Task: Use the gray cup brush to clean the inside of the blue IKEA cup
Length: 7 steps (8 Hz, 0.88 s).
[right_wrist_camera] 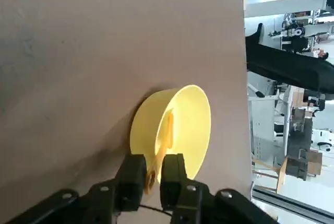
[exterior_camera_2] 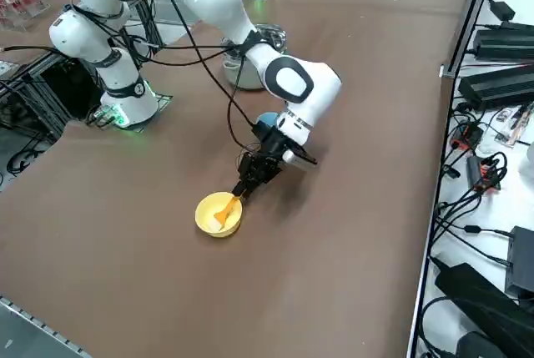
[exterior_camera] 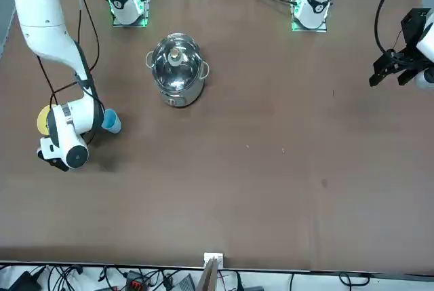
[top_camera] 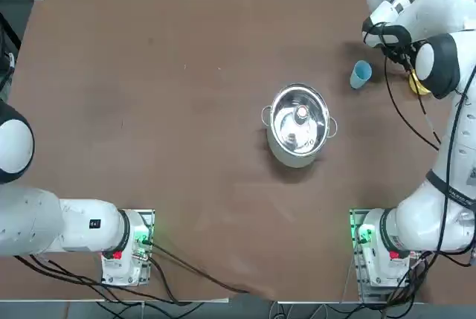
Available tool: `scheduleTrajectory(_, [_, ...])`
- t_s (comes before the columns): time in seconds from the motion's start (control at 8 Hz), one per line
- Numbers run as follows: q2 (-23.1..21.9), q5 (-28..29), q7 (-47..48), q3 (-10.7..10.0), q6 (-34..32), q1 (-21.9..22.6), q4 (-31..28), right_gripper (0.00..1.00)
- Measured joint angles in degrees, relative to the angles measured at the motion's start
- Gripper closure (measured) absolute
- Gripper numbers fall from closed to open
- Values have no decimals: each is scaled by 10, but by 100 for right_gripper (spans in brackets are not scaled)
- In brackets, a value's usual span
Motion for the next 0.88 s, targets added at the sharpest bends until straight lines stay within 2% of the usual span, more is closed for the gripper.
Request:
scheduleTrajectory(0.38, [0,0,0,0,-10,0,10,97])
scheduleTrajectory(0.88, [-8,19,-49,0,-69,0,75,97])
